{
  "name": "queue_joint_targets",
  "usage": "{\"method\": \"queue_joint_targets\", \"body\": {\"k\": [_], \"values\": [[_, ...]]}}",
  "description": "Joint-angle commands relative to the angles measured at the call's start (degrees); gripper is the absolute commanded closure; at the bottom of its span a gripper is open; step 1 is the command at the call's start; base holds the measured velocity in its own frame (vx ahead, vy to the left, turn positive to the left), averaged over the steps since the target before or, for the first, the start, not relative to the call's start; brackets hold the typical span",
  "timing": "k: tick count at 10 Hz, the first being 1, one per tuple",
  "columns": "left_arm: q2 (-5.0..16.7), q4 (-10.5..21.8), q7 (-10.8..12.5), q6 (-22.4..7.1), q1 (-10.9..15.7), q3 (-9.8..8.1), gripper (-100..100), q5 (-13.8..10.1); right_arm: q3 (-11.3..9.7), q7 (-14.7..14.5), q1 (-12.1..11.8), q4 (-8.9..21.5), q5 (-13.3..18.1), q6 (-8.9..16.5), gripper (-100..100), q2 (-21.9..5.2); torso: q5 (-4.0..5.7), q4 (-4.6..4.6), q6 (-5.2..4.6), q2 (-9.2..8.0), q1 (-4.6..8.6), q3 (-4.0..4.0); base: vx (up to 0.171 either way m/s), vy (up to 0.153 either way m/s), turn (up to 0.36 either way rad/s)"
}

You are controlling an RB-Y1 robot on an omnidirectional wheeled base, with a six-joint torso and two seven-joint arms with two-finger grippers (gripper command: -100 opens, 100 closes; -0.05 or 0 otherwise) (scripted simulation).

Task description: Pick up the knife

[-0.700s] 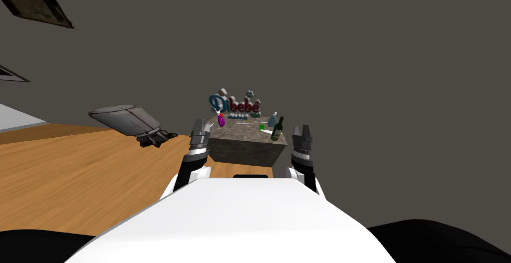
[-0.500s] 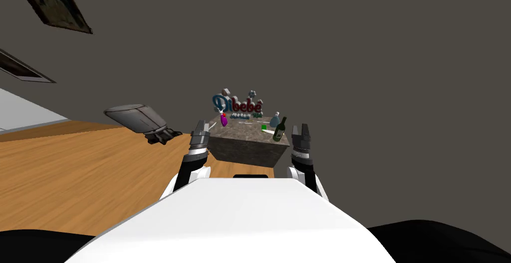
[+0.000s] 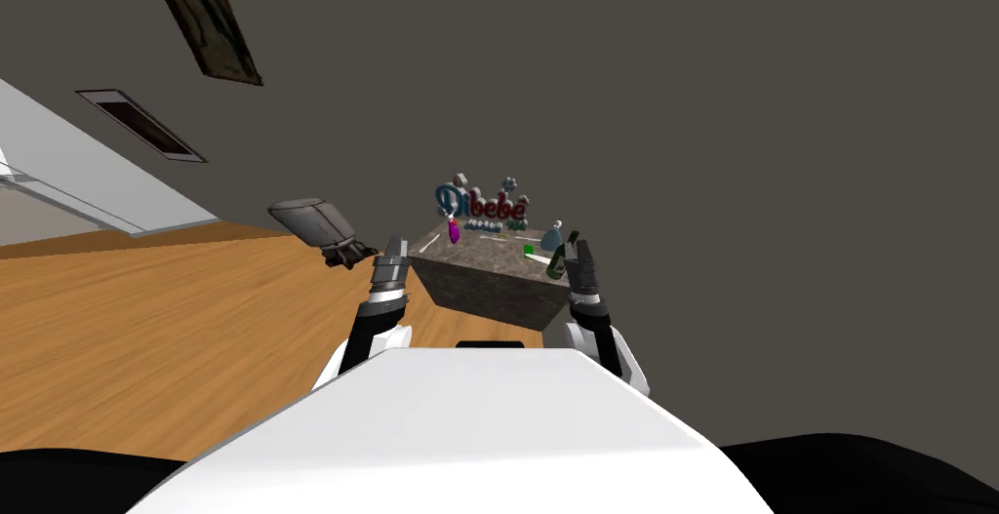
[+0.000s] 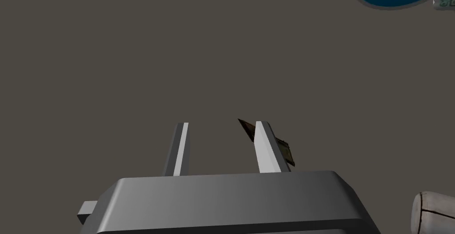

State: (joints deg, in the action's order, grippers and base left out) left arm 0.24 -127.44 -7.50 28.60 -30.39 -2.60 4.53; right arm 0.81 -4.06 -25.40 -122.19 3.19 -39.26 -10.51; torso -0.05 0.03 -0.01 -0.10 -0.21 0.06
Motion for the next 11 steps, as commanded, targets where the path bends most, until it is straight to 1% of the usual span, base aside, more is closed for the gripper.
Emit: {"method": "queue_joint_targets", "body": {"k": [1, 2, 3, 4, 5, 6, 7, 8, 9, 10, 11], "values": [[0.0, 0.0, 0.0, 0.0, 0.0, 0.0, 0, 0.0, -0.47, -0.13, 1.1, 1.28, 0.97, -0.83, -100, -2.86, 0.0, 0.0, 0.0, 0.0, 0.0, 0.0, -0.016, 0.053, 0.141], [0.0, 0.0, 0.0, 0.0, 0.01, 0.0, 0, 0.0, -0.82, -0.15, 2.08, 2.53, 1.8, -1.54, -100, -4.48, 0.01, -0.01, 0.03, 0.02, 0.02, -0.01, -0.018, 0.074, 0.286], [0.0, 0.0, 0.0, 0.0, 0.01, 0.01, 0, 0.0, -0.82, -0.15, 2.08, 2.53, 1.8, -1.54, -100, -5.55, 0.0, -0.01, 0.05, 0.04, -0.04, -0.02, -0.006, 0.05, 0.115], [0.0, 0.0, 0.0, 0.0, 0.0, 0.0, 0, 0.0, -1.21, -0.18, 3.06, 3.92, 2.7, -2.27, -100, -7.57, 0.01, -0.01, 0.0, 0.05, 0.03, -0.03, -0.006, 0.047, 0.184], [0.0, 0.0, 0.0, 0.0, 0.01, 0.0, 0, 0.0, -1.21, -0.18, 3.06, 3.92, 2.7, -2.27, -100, -8.21, 0.01, -0.02, 0.03, 0.06, 0.06, -0.04, -0.007, 0.034, 0.094], [0.0, 0.0, 0.0, 0.0, 0.0, 0.0, 0, 0.0, -1.64, -0.21, 4.03, 5.45, 3.64, -3.03, -100, -10.59, 0.02, -0.01, -0.01, 0.05, 0.09, -0.03, -0.012, 0.051, 0.187], [0.0, 0.0, 0.0, 0.0, 0.01, 0.0, 0, 0.0, -1.64, -0.21, 4.03, 5.45, 3.64, -3.03, -100, -10.98, 0.02, -0.01, 0.03, 0.04, 0.05, -0.03, -0.01, 0.042, 0.115], [0.0, 0.0, 0.0, 0.0, 0.0, 0.0, 0, 0.0, -2.12, -0.23, 4.98, 7.13, 4.64, -3.81, -100, -13.23, 0.02, -0.01, -0.01, 0.04, 0.07, -0.02, -0.007, 0.057, 0.223], [0.0, 0.0, 0.0, 0.0, 0.01, 0.0, 0, 0.0, -2.12, -0.23, 4.98, 7.13, 4.64, -3.81, -100, -13.83, 0.01, -0.01, 0.03, 0.05, 0.03, -0.03, -0.003, 0.04, 0.111], [0.0, 0.0, 0.0, 0.0, 0.0, 0.0, 0, 0.0, -2.68, -0.26, 5.86, 8.95, 5.7, -4.62, -100, -16.08, 0.02, -0.01, -0.02, 0.05, 0.08, -0.03, -0.008, 0.049, 0.235], [0.0, 0.0, 0.0, 0.0, 0.01, 0.0, 0, 0.0, -2.68, -0.26, 5.86, 8.95, 5.7, -4.62, -100, -16.76, 0.02, -0.01, 0.03, 0.05, 0.05, -0.03, -0.004, 0.038, 0.112]]}}
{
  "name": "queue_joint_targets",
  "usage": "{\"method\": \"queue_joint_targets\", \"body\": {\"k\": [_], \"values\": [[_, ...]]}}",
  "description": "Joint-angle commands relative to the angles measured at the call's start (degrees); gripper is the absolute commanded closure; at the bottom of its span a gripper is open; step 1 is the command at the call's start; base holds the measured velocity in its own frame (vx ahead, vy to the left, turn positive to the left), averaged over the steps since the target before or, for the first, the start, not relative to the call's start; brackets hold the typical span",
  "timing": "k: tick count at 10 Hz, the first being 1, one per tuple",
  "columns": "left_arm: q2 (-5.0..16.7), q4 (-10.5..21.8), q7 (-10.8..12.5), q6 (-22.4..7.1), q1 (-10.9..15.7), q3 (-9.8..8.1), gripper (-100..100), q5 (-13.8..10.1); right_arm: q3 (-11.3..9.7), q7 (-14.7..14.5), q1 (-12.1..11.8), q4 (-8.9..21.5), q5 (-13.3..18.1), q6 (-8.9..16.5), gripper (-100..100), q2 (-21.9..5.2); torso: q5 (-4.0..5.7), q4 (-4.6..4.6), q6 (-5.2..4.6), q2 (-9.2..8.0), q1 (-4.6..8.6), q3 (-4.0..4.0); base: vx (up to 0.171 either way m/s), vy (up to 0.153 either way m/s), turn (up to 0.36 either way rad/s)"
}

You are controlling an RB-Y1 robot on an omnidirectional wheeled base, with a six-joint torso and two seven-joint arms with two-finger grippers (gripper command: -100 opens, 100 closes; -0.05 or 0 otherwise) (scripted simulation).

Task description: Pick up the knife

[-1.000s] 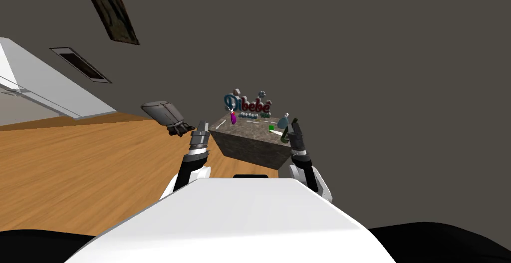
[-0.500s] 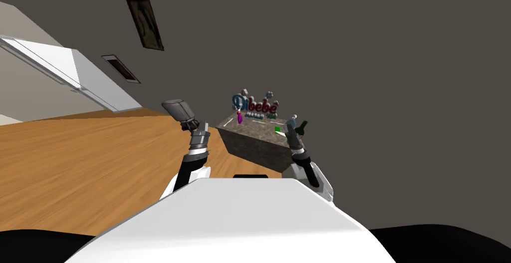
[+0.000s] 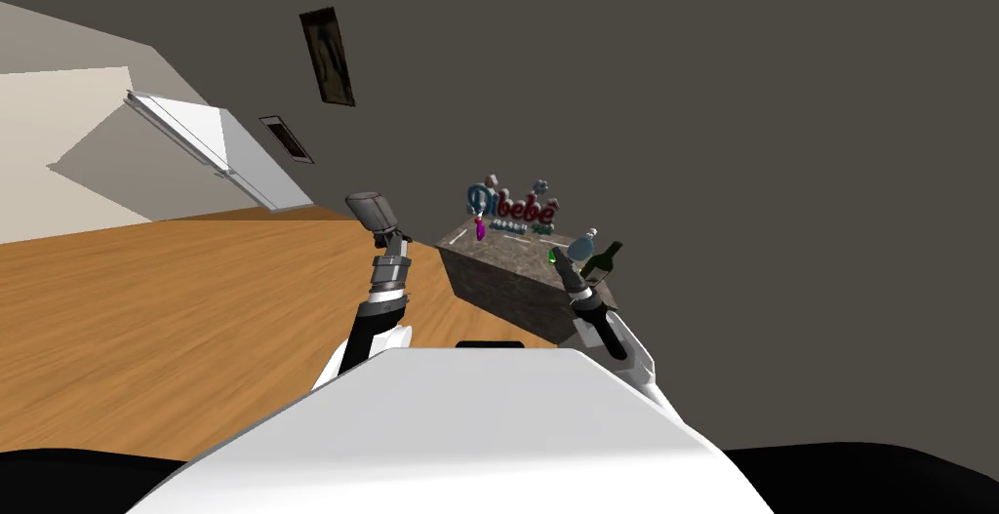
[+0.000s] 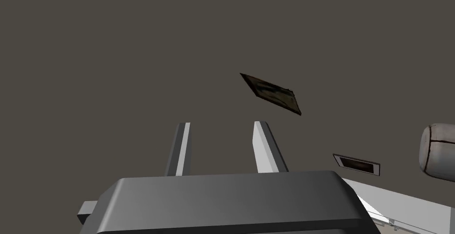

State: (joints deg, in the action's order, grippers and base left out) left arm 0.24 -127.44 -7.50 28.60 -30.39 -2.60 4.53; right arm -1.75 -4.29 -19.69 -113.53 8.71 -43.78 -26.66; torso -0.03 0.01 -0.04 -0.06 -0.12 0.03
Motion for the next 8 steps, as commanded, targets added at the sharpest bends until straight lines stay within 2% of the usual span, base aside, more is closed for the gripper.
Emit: {"method": "queue_joint_targets", "body": {"k": [1, 2, 3, 4, 5, 6, 7, 8], "values": [[0.0, 0.0, 0.0, 0.0, 0.0, 0.0, 0, 0.0, -0.78, -0.04, 0.96, 2.23, 1.29, -0.93, -100, -2.86, 0.0, 0.0, 0.0, 0.0, 0.0, 0.0, 0.002, 0.045, 0.231], [0.0, 0.0, 0.0, 0.0, 0.01, 0.01, 0, 0.0, -0.78, -0.04, 0.96, 2.23, 1.29, -0.93, -100, -3.6, 0.0, -0.01, 0.05, 0.03, -0.02, -0.02, 0.004, 0.033, 0.106], [0.0, 0.0, 0.0, 0.0, 0.0, 0.0, 0, 0.0, -1.55, -0.05, 1.65, 4.3, 2.47, -1.78, -100, -5.9, 0.0, -0.01, -0.01, 0.02, 0.02, -0.01, 0.009, 0.048, 0.209], [0.0, 0.0, 0.0, 0.0, 0.01, 0.0, 0, 0.0, -1.55, -0.05, 1.65, 4.3, 2.47, -1.78, -100, -6.63, 0.0, -0.01, 0.04, 0.05, -0.03, -0.03, 0.005, 0.04, 0.128], [0.0, 0.0, 0.0, 0.0, 0.0, 0.0, 0, 0.0, -2.44, -0.06, 2.24, 6.47, 3.69, -2.62, -100, -8.68, 0.0, -0.01, -0.01, 0.03, 0.0, -0.02, 0.005, 0.053, 0.249], [0.0, 0.0, 0.0, 0.0, 0.01, 0.01, 0, 0.0, -2.44, -0.06, 2.24, 6.47, 3.69, -2.62, -100, -9.69, 0.0, -0.01, 0.04, 0.03, -0.05, -0.02, 0.001, 0.04, 0.111], [0.0, 0.0, 0.0, 0.0, 0.0, 0.0, 0, 0.0, -3.42, -0.06, 2.71, 8.75, 4.96, -3.45, -100, -11.65, 0.0, 0.0, -0.01, 0.01, -0.01, -0.01, 0.003, 0.046, 0.209], [0.0, 0.0, 0.0, 0.0, 0.01, 0.0, 0, 0.0, -3.42, -0.06, 2.71, 8.75, 4.96, -3.45, -100, -12.75, 0.0, -0.01, 0.03, 0.02, -0.02, -0.01, 0.006, 0.033, 0.14]]}}
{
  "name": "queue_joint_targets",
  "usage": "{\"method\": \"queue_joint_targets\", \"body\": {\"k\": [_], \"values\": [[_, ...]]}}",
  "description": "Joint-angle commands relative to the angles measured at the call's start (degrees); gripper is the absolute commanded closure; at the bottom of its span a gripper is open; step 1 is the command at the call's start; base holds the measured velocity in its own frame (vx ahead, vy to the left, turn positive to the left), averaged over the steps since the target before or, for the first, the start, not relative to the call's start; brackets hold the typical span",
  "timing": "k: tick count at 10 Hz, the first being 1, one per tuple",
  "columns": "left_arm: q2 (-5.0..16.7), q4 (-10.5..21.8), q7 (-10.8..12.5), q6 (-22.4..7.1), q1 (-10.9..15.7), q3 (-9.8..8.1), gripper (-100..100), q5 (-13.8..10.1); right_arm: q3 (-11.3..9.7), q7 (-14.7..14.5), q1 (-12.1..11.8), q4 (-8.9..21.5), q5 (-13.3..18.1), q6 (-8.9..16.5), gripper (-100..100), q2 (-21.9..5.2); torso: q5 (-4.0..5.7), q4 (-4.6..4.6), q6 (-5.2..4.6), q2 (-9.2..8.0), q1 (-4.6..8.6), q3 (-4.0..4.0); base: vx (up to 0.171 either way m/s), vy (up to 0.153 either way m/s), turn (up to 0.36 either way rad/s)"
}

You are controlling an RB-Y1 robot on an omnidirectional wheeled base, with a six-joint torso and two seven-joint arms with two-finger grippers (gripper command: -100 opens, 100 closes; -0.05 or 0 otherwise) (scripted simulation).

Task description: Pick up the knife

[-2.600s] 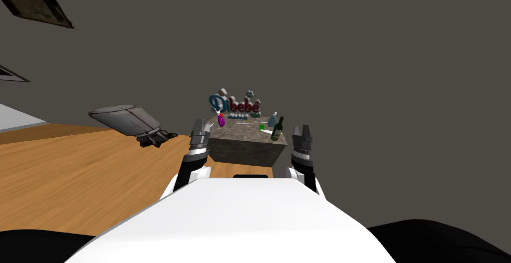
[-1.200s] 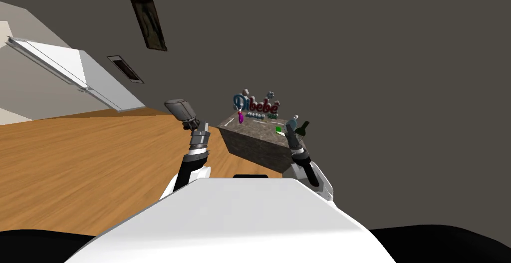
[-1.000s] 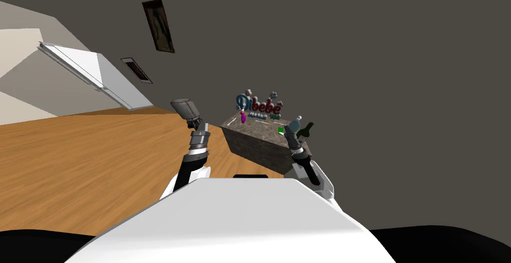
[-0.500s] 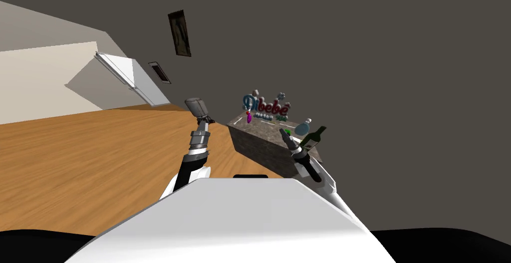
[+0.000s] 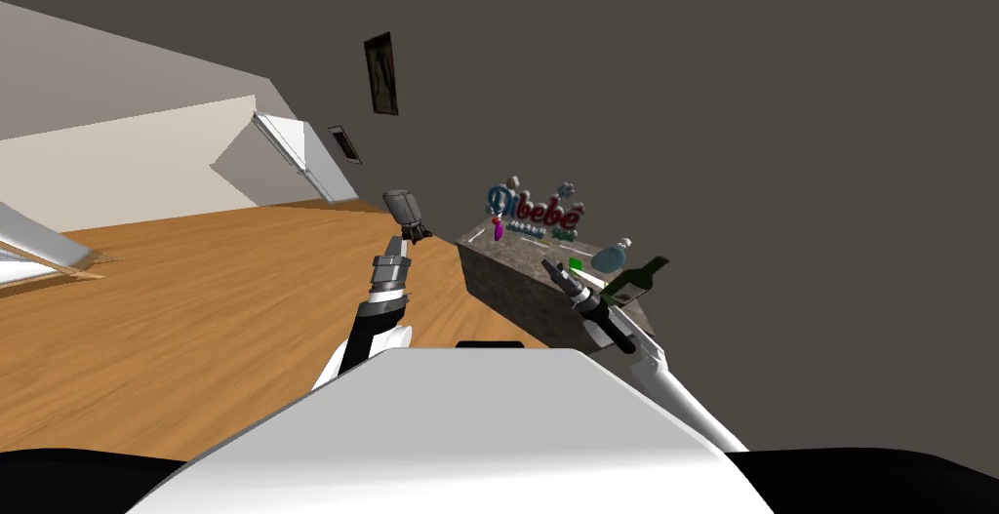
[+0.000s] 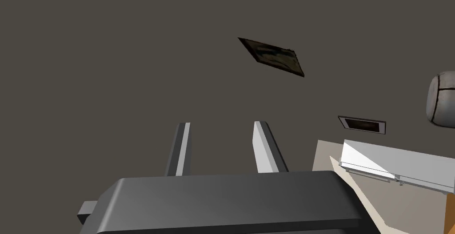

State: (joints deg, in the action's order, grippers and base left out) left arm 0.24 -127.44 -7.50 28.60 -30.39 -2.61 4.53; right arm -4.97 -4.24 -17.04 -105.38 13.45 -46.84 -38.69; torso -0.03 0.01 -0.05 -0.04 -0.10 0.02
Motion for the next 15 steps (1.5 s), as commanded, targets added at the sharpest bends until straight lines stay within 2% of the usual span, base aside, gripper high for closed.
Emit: {"method": "queue_joint_targets", "body": {"k": [1, 2, 3, 4, 5, 6, 7, 8, 9, 10, 11, 14, 15], "values": [[0.0, 0.0, 0.0, 0.0, 0.0, 0.0, 0, 0.0, -1.27, -0.11, 0.43, 2.86, 1.53, -1.2, -100, -2.86, 0.0, 0.0, 0.0, 0.0, 0.0, 0.0, 0.008, 0.042, 0.299], [0.0, 0.0, 0.0, 0.0, 0.01, 0.01, 0, 0.0, -1.27, -0.11, 0.43, 2.96, 1.53, -1.2, -100, -3.76, 0.0, -0.01, 0.05, 0.01, -0.02, -0.01, 0.013, 0.031, 0.1], [0.0, 0.0, 0.0, 0.0, -0.01, 0.0, 0, 0.0, -2.41, -0.1, 0.7, 5.39, 2.86, -1.99, -100, -6.02, 0.0, 0.0, -0.02, 0.01, 0.01, -0.01, 0.023, 0.036, 0.183], [0.0, 0.0, 0.0, 0.0, 0.0, 0.0, 0, 0.0, -2.41, -0.1, 0.7, 5.39, 2.86, -1.99, -100, -6.8, 0.01, -0.01, 0.03, 0.05, 0.0, -0.03, 0.023, 0.024, 0.128], [0.0, 0.0, 0.0, 0.0, 0.0, 0.0, 0, 0.0, -3.6, -0.09, 0.89, 7.86, 4.2, -2.76, -100, -8.91, 0.01, -0.01, -0.01, 0.05, 0.03, -0.03, 0.022, 0.038, 0.227], [0.0, 0.0, 0.0, 0.0, 0.0, 0.0, 0, 0.0, -3.6, -0.09, 0.89, 7.88, 4.2, -2.76, -100, -9.85, 0.01, -0.02, 0.03, 0.07, -0.01, -0.04, 0.021, 0.027, 0.129], [0.0, 0.0, 0.0, 0.0, -0.01, 0.0, 0, 0.0, -4.82, -0.08, 0.98, 10.43, 5.55, -3.5, -100, -11.92, 0.0, -0.01, -0.03, 0.04, 0.02, -0.02, 0.026, 0.033, 0.268], [0.0, 0.0, 0.0, 0.0, 0.0, 0.0, 0, 0.0, -4.82, -0.08, 0.98, 10.43, 5.55, -3.5, -100, -12.9, 0.01, -0.02, 0.03, 0.07, 0.0, -0.04, 0.025, 0.019, 0.123], [0.0, 0.0, 0.0, 0.0, -0.01, -0.01, 0, 0.0, -6.05, -0.06, 1.01, 12.82, 6.89, -4.21, -100, -15.13, 0.01, -0.01, -0.03, 0.05, 0.05, -0.03, 0.034, 0.02, 0.196], [0.0, 0.0, 0.0, 0.0, 0.0, 0.0, 0, 0.0, -6.05, -0.06, 1.01, 13.03, 6.89, -4.21, -100, -15.95, 0.02, -0.02, 0.01, 0.08, 0.05, -0.04, 0.028, 0.008, 0.131], [0.0, 0.0, 0.0, 0.0, -0.01, -0.01, 0, 0.0, -7.29, -0.05, 0.95, 14.98, 8.22, -4.86, -100, -18.04, 0.02, -0.01, -0.02, 0.06, 0.09, -0.04, 0.03, 0.009, 0.243], [0.0, 0.0, 0.0, 0.0, 0.0, 0.0, 0, 0.0, -8.51, -0.04, 0.84, 18.36, 9.53, -5.47, -100, -22.0, 0.03, -0.02, 0.02, 0.1, 0.1, -0.06, 0.032, 0.002, 0.153], [0.01, 0.0, 0.0, 0.0, -0.01, -0.01, 0, 0.0, -9.68, -0.03, 0.68, 21.05, 10.81, -6.03, -100, -23.94, 0.03, -0.02, -0.05, 0.08, 0.13, -0.05, 0.036, -0.003, 0.186]]}}
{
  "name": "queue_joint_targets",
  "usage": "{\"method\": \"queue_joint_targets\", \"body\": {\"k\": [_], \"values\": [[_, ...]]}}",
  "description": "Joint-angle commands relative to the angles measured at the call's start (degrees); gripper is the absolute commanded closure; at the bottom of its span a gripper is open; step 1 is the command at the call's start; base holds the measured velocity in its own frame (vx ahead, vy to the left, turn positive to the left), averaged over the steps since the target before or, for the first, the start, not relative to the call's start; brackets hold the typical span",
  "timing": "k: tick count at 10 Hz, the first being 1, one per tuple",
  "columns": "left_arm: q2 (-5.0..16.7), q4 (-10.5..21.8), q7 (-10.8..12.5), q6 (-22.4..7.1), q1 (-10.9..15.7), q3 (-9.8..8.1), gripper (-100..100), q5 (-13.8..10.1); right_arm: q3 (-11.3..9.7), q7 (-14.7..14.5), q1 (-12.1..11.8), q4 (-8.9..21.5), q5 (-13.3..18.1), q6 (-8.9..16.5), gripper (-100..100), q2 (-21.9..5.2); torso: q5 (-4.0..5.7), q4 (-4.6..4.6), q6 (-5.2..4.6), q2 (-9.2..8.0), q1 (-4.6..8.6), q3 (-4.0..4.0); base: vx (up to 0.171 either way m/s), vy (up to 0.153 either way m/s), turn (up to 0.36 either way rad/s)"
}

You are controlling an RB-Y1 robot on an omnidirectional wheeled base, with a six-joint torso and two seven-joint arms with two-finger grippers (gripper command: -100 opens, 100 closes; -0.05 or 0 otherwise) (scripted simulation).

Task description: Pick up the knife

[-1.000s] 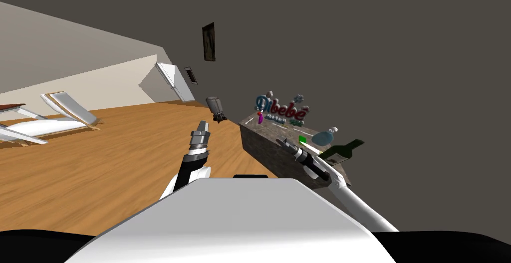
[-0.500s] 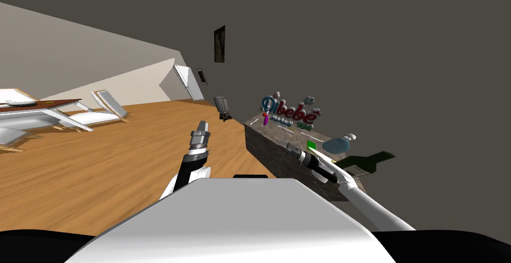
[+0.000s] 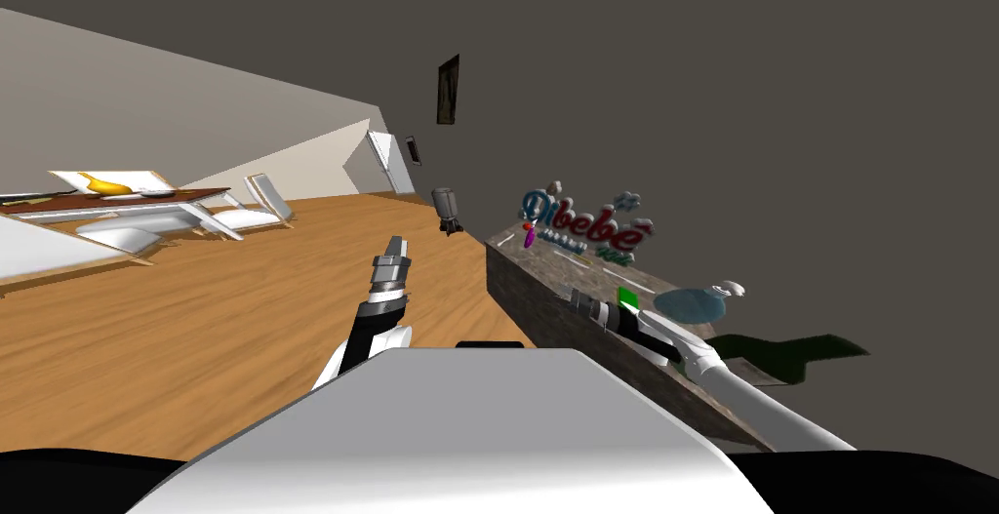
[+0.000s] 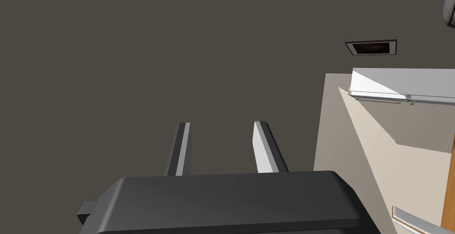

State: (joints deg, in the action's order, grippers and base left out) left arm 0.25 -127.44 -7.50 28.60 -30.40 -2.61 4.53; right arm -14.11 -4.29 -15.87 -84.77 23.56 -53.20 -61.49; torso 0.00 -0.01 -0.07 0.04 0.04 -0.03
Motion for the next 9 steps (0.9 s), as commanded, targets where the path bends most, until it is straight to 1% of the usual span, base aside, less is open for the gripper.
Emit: {"method": "queue_joint_targets", "body": {"k": [1, 2, 3, 4, 5, 6, 7, 8, 9], "values": [[0.0, 0.0, 0.0, 0.0, 0.0, 0.0, 0, 0.0, -0.54, 0.02, -0.49, 0.44, 0.69, 0.32, -100, -2.19, 0.0, 0.0, 0.0, 0.0, 0.0, 0.0, 0.03, -0.006, 0.1], [0.0, 0.0, 0.0, 0.0, -0.01, 0.0, 0, 0.0, -1.67, 0.02, -0.71, 2.86, 1.93, -0.2, -100, -4.21, 0.0, 0.01, -0.03, -0.02, -0.01, 0.01, 0.041, 0.001, 0.206], [0.0, 0.0, 0.0, 0.0, 0.0, 0.0, 0, 0.0, -1.67, 0.02, -0.71, 3.12, 1.93, -0.2, -100, -5.11, -0.01, 0.0, 0.01, 0.02, -0.03, -0.01, 0.037, -0.009, 0.102], [0.0, 0.0, 0.0, 0.0, -0.01, -0.01, 0, 0.0, -2.74, 0.02, -0.98, 5.53, 3.12, -0.66, -100, -7.32, 0.0, 0.0, -0.03, 0.01, 0.0, -0.01, 0.036, -0.011, 0.208], [0.0, 0.0, 0.0, 0.0, 0.0, 0.0, 0, 0.0, -2.74, 0.02, -0.98, 5.78, 3.12, -0.66, -100, -7.95, 0.0, 0.0, 0.0, 0.01, 0.01, -0.01, 0.028, -0.022, 0.099], [0.0, 0.0, 0.0, 0.0, -0.01, -0.01, 0, 0.0, -3.75, 0.01, -1.3, 7.86, 4.25, -1.06, -100, -10.29, 0.02, 0.0, -0.04, -0.02, 0.03, 0.01, 0.031, -0.02, 0.167], [0.0, 0.0, 0.0, 0.0, 0.0, 0.0, 0, 0.0, -3.75, 0.01, -1.3, 8.41, 4.25, -1.06, -100, -10.71, 0.01, 0.01, -0.01, -0.01, 0.04, 0.01, 0.03, -0.02, 0.094], [0.0, 0.0, 0.0, 0.0, -0.01, -0.01, 0, 0.0, -4.72, 0.0, -1.68, 9.94, 5.33, -1.4, -100, -13.2, 0.01, 0.01, -0.04, -0.02, 0.03, 0.01, 0.033, -0.019, 0.188], [0.0, 0.0, 0.0, 0.0, 0.0, 0.0, 0, 0.0, -4.72, 0.0, -1.68, 10.99, 5.33, -1.4, -100, -13.37, 0.01, 0.0, 0.0, 0.01, 0.03, 0.0, 0.027, -0.024, 0.083]]}}
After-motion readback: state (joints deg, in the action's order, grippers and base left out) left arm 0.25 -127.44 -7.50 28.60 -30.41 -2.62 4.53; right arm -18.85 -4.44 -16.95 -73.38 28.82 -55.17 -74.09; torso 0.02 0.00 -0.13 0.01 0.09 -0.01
